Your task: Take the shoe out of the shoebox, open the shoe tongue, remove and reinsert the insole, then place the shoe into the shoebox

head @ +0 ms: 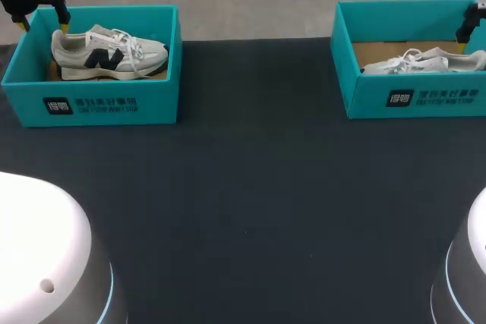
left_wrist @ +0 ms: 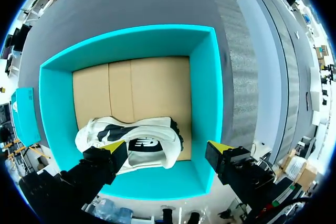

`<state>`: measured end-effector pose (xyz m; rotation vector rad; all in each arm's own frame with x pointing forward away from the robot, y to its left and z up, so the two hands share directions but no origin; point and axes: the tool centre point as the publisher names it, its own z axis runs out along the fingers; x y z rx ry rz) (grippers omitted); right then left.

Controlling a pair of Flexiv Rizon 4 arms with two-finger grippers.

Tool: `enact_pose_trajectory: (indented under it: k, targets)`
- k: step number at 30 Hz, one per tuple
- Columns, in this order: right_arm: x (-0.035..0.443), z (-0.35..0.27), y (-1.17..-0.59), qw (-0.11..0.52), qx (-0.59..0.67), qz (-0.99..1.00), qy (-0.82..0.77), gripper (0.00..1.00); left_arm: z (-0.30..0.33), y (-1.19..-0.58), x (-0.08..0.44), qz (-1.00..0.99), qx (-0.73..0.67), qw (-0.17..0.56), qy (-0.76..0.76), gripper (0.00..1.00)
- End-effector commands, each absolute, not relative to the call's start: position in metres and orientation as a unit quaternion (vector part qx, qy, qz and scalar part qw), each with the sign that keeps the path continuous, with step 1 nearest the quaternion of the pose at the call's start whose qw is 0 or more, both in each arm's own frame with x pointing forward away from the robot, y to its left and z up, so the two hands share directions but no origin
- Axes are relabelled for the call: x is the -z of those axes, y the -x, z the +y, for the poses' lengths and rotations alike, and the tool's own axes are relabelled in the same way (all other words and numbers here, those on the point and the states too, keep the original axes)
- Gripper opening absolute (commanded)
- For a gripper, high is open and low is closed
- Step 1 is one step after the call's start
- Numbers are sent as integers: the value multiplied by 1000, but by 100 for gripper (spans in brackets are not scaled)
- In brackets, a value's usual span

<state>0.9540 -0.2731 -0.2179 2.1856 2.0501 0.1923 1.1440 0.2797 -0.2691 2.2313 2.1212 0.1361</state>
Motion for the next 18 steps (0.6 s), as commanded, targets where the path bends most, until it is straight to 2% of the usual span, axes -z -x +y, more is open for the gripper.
enact_pose_trajectory:
  k: [1,18]
  targets:
    - [218,-273,-953,71,-64,681,-726,100,278,-1146,271,681,-47,27,-730,100]
    - [218,-273,-953,71,-64,681,-726,100,279,-1160,280,702,-44,35,-710,100]
